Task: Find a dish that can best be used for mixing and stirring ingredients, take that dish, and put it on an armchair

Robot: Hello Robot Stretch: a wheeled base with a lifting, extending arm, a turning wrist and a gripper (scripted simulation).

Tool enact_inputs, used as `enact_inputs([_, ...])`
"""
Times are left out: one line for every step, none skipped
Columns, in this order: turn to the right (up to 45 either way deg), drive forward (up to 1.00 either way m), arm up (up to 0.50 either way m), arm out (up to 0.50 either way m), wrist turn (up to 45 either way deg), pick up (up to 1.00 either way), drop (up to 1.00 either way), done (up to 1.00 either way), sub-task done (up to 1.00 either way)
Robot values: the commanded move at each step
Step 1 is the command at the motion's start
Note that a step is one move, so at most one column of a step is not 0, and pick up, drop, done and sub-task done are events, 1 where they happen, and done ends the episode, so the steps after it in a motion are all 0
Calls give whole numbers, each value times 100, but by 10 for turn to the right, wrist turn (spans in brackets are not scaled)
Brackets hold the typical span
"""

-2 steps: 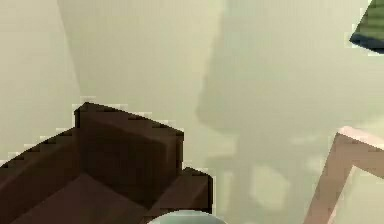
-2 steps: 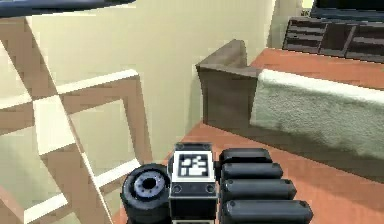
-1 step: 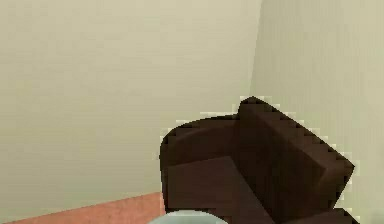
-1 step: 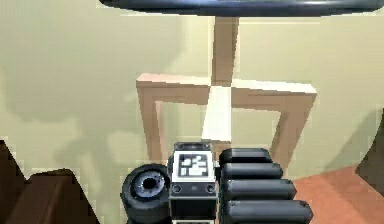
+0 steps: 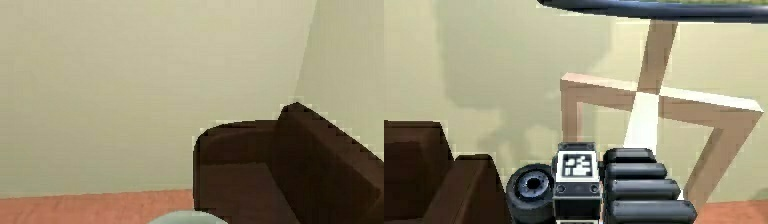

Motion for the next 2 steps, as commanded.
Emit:
enact_inputs([0, 5, 0, 0, 0, 0, 0, 0, 0])
enact_inputs([-450, 0, 0, 0, 0, 0, 0, 0, 0])
